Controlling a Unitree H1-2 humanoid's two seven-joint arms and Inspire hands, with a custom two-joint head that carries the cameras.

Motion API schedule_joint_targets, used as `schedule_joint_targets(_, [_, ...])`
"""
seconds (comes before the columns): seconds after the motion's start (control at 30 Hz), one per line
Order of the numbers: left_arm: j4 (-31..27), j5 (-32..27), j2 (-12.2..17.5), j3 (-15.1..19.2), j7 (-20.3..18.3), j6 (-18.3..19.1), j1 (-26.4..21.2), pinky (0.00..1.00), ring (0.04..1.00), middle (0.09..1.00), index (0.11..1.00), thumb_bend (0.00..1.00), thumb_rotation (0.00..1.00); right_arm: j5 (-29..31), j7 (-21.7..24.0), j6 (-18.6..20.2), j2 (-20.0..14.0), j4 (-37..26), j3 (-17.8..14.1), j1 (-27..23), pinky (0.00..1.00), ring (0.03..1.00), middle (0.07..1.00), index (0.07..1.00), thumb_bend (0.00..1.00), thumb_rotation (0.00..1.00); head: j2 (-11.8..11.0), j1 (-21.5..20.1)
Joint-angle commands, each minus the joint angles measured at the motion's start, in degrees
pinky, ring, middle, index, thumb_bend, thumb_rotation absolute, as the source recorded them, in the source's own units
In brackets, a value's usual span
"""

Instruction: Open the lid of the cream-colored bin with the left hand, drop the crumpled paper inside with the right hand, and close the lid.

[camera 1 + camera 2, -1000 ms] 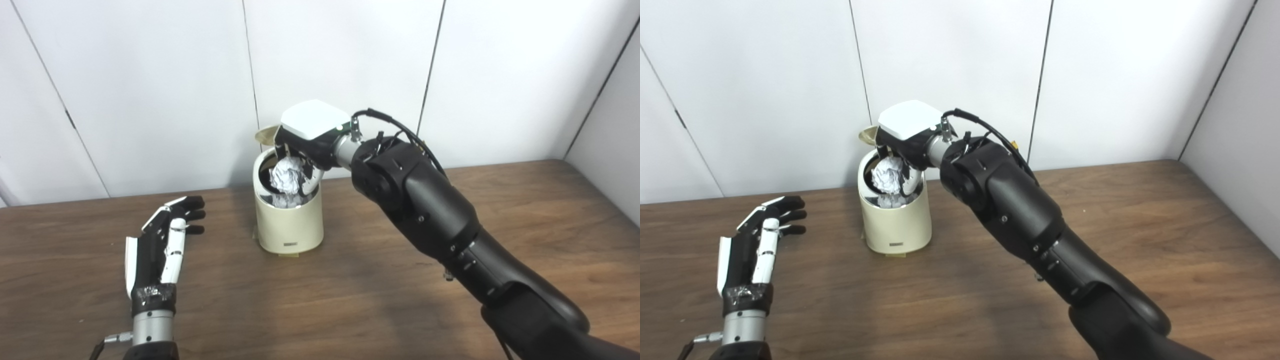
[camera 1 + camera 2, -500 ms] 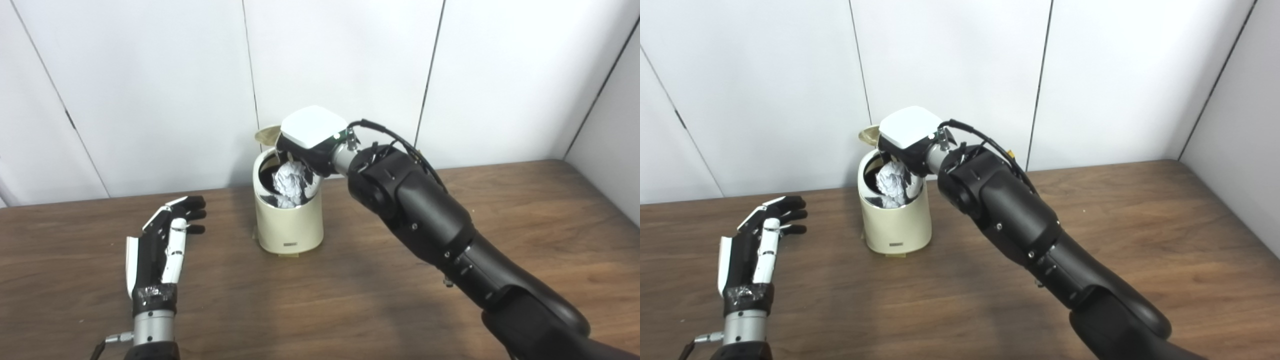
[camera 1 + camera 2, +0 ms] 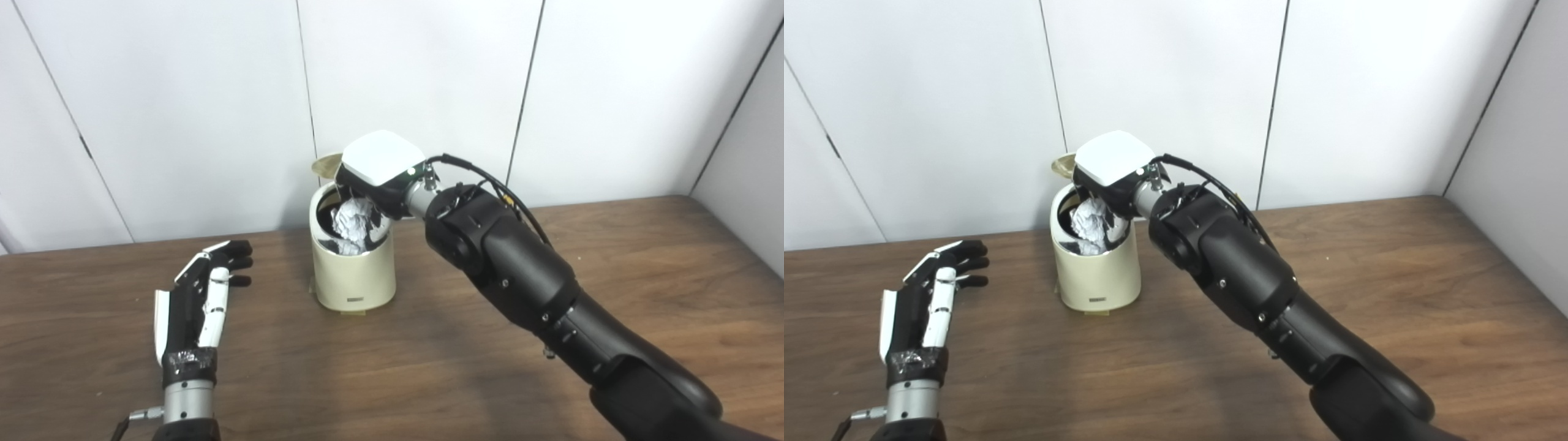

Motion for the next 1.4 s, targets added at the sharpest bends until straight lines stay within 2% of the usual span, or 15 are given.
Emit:
schedule_joint_targets(0.0, [-0.6,0.8,0.1,-0.2,0.4,-2.1,-1.5,0.60,0.683,0.699,0.689,0.34,0.78,0.3,-0.5,-0.7,-0.7,-0.9,-0.7,-1.5,0.47,0.580,0.660,0.477,0.52,0.11,0.0,-0.1])
schedule_joint_targets(0.07, [-0.6,0.9,0.2,-0.2,0.3,-2.1,-1.5,0.60,0.685,0.701,0.691,0.35,0.78,0.8,-0.9,-0.7,-0.6,-0.8,-1.0,-1.4,0.43,0.544,0.645,0.478,0.52,0.12,0.0,-0.1])
schedule_joint_targets(0.13, [-0.7,0.8,0.2,-0.2,0.3,-1.9,-1.5,0.60,0.688,0.704,0.694,0.35,0.78,1.8,-1.5,-1.0,-0.4,-0.6,-1.4,-1.2,0.35,0.449,0.574,0.479,0.52,0.13,0.1,-0.1])
schedule_joint_targets(0.23, [-0.6,0.8,0.1,-0.2,0.4,-2.1,-1.5,0.60,0.685,0.702,0.693,0.35,0.78,3.2,-2.7,-1.9,-0.4,-0.3,-1.9,-0.8,0.31,0.403,0.543,0.482,0.52,0.13,0.1,-0.1])
schedule_joint_targets(0.37, [-0.6,0.6,0.0,-0.2,0.4,-1.9,-1.5,0.60,0.683,0.700,0.691,0.35,0.77,3.3,-3.8,-3.1,-0.8,-0.3,-1.7,-0.7,0.34,0.450,0.595,0.482,0.52,0.13,0.2,0.0])
schedule_joint_targets(0.73, [-0.5,0.5,0.1,-0.2,0.3,-2.1,-1.6,0.60,0.685,0.702,0.693,0.34,0.77,2.2,-4.0,-4.1,-1.2,-0.3,-1.4,-0.6,0.42,0.519,0.627,0.486,0.52,0.13,0.1,-0.1])
schedule_joint_targets(0.97, [-0.9,0.8,0.1,-0.2,0.3,-1.5,-1.3,0.60,0.687,0.704,0.695,0.35,0.78,1.5,-2.8,-3.2,-0.9,-0.8,-1.6,-0.4,0.49,0.592,0.671,0.486,0.52,0.13,0.2,-0.1])
schedule_joint_targets(1.13, [-0.9,0.7,0.1,-0.2,0.3,-1.8,-1.4,0.60,0.684,0.699,0.690,0.35,0.77,1.1,-2.9,-3.1,-0.8,-0.7,-1.6,-0.4,0.46,0.557,0.646,0.487,0.52,0.13,0.3,0.0])
schedule_joint_targets(1.37, [-0.8,0.8,0.3,-0.3,0.2,-1.9,-1.4,0.60,0.690,0.705,0.696,0.35,0.77,0.2,-3.7,-3.5,-1.0,-0.3,-1.4,-0.4,0.46,0.583,0.673,0.486,0.53,0.13,0.2,-0.1])
